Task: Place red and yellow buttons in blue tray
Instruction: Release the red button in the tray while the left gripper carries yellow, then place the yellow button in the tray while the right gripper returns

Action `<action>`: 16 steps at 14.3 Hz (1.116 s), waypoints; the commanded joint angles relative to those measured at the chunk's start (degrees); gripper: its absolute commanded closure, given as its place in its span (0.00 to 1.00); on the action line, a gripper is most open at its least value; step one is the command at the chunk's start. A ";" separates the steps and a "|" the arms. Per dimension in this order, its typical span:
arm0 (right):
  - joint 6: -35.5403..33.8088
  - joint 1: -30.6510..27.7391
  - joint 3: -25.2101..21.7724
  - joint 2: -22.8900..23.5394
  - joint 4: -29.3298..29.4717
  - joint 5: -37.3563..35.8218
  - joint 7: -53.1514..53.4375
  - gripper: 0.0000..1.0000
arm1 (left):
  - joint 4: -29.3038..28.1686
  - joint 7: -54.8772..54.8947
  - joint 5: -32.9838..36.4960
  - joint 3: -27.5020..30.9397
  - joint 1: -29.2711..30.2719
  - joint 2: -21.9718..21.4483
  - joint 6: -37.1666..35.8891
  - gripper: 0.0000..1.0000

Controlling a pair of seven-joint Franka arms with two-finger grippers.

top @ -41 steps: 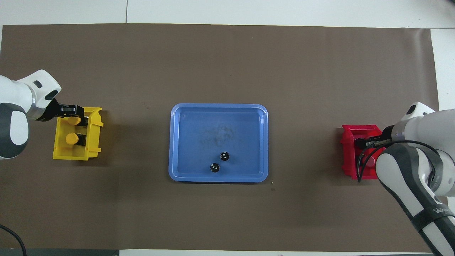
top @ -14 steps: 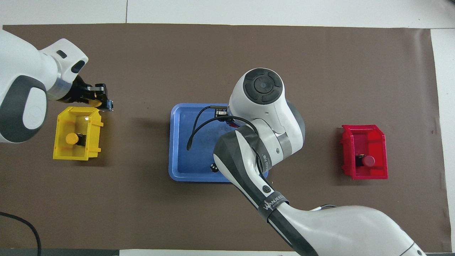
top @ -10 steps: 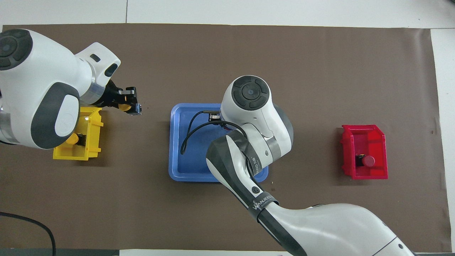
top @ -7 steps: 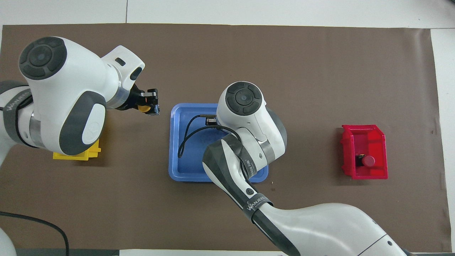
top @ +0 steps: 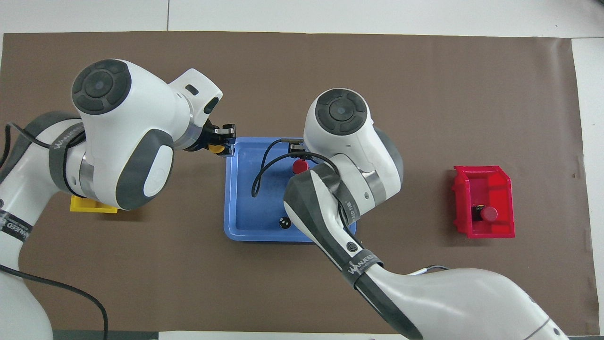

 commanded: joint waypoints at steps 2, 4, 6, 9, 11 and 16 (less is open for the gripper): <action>-3.03 -15.24 0.69 -18.16 -16.08 -0.29 -19.12 0.31 | -0.03 -4.09 -0.91 0.92 -5.13 2.94 3.42 0.98; -3.20 -22.10 0.61 -24.94 -24.70 -0.29 -25.91 0.31 | 0.06 -4.89 -0.91 1.01 -6.18 3.04 3.95 0.98; -3.55 -27.91 0.61 -28.30 -29.47 -0.29 -31.89 0.31 | 0.06 -6.03 -0.65 1.01 -7.15 3.91 3.95 0.98; -2.16 -33.82 0.69 -30.94 -35.28 -0.29 -39.03 0.33 | 0.15 -6.21 0.32 1.09 -8.21 6.19 4.48 0.98; -1.19 -34.62 0.61 -31.04 -37.65 -2.91 -40.53 0.34 | -0.03 -8.40 1.64 1.09 -9.61 7.69 6.23 0.98; 7.33 -35.86 0.78 -31.57 -43.82 -3.99 -38.78 0.38 | -0.20 -8.50 2.26 1.18 -9.53 9.27 7.21 0.98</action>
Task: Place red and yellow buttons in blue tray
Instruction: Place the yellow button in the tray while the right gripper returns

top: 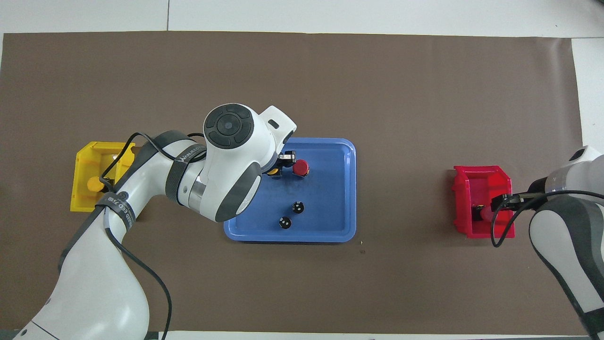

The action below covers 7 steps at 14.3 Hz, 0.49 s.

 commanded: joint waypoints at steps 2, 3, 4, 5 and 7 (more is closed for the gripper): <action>4.16 -0.41 1.12 -1.18 -3.09 -0.72 1.70 0.38 | -0.56 -1.09 3.29 0.98 -0.45 0.00 0.77 0.98; 5.04 -0.24 1.21 -1.09 -3.43 -0.72 1.70 0.38 | -1.00 -1.00 3.30 0.98 -0.28 -0.09 1.29 0.89; 6.18 0.64 1.21 -1.09 -4.57 -0.72 1.62 0.39 | -1.09 -1.00 3.30 0.98 -0.19 -0.09 1.82 0.70; 7.50 0.82 1.21 -1.26 -5.71 -0.72 1.53 0.39 | -1.09 -1.09 3.30 0.98 -0.19 -0.09 1.91 0.48; 7.77 0.82 1.21 -1.53 -6.43 -0.72 1.53 0.39 | -0.92 -1.70 3.30 0.98 -0.54 -0.18 1.04 0.39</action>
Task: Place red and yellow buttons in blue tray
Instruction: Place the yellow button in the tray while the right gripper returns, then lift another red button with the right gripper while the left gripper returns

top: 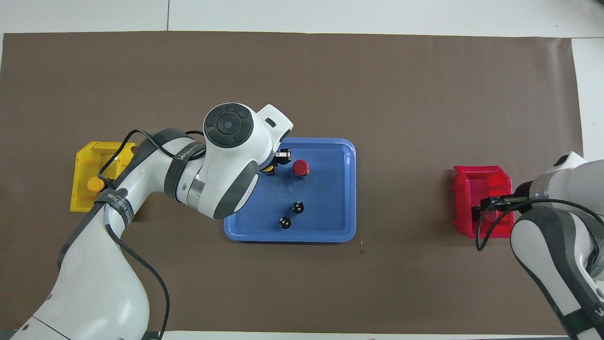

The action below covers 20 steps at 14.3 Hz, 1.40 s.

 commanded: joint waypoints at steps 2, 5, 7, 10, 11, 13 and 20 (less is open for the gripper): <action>1.66 -0.06 0.25 -1.44 -2.31 -0.72 0.81 0.40 | -0.54 -2.43 1.18 0.55 -0.79 -1.62 -1.24 0.34; 1.92 -0.24 0.16 -1.18 -2.48 -0.72 -0.86 0.41 | -0.27 -1.47 1.18 0.90 0.34 -6.61 -7.48 0.31; 2.01 -0.41 0.16 -1.35 -3.27 -0.72 -1.21 0.43 | -0.71 1.42 1.19 0.81 2.89 -7.77 -8.99 0.20; 2.01 -0.41 0.16 -1.44 -3.53 -0.72 -1.39 0.46 | -0.54 8.79 1.27 0.90 8.68 -11.37 -13.72 0.01; 2.01 -0.50 0.16 -1.53 -3.54 -0.72 -1.82 0.46 | -0.37 12.47 1.27 0.99 10.53 -11.90 -15.48 0.00; 2.01 -0.76 0.16 -1.53 -3.62 -0.72 -3.05 0.49 | -0.36 18.72 1.27 0.99 15.26 -14.00 -16.46 0.00; 0.88 -0.85 0.16 -1.00 -1.70 -0.81 -3.94 0.86 | 9.46 37.21 1.36 1.07 29.79 -16.39 -28.75 0.00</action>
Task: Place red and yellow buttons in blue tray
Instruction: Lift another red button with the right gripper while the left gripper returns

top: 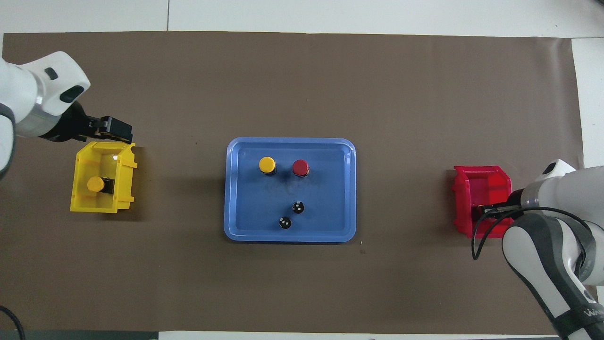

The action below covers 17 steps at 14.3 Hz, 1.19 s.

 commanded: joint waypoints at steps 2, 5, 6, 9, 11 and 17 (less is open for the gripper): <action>-5.46 -0.18 0.34 0.82 5.51 -0.93 -1.01 0.86 | 7.56 2.18 0.83 -0.71 2.60 0.39 -7.19 0.00; -16.35 0.52 0.70 3.63 16.67 -1.19 -0.75 0.86 | 7.84 4.46 0.83 -0.62 2.69 -1.53 -9.92 0.00; -20.13 1.14 0.78 4.86 20.62 -1.19 -0.31 0.86 | 7.58 4.55 0.83 -0.62 2.69 -2.50 -10.28 0.00; -27.62 8.23 0.87 9.34 32.75 -1.02 8.09 0.85 | 7.40 4.47 0.83 -0.62 2.69 -3.12 -10.81 0.00; -26.42 14.47 0.87 11.37 36.21 0.03 16.62 0.84 | 6.09 4.47 0.83 -0.62 2.69 -3.56 -9.85 0.00; -7.80 29.87 1.14 19.80 35.95 3.46 38.26 0.83 | -12.96 4.20 0.83 -0.62 4.61 -6.82 7.53 0.01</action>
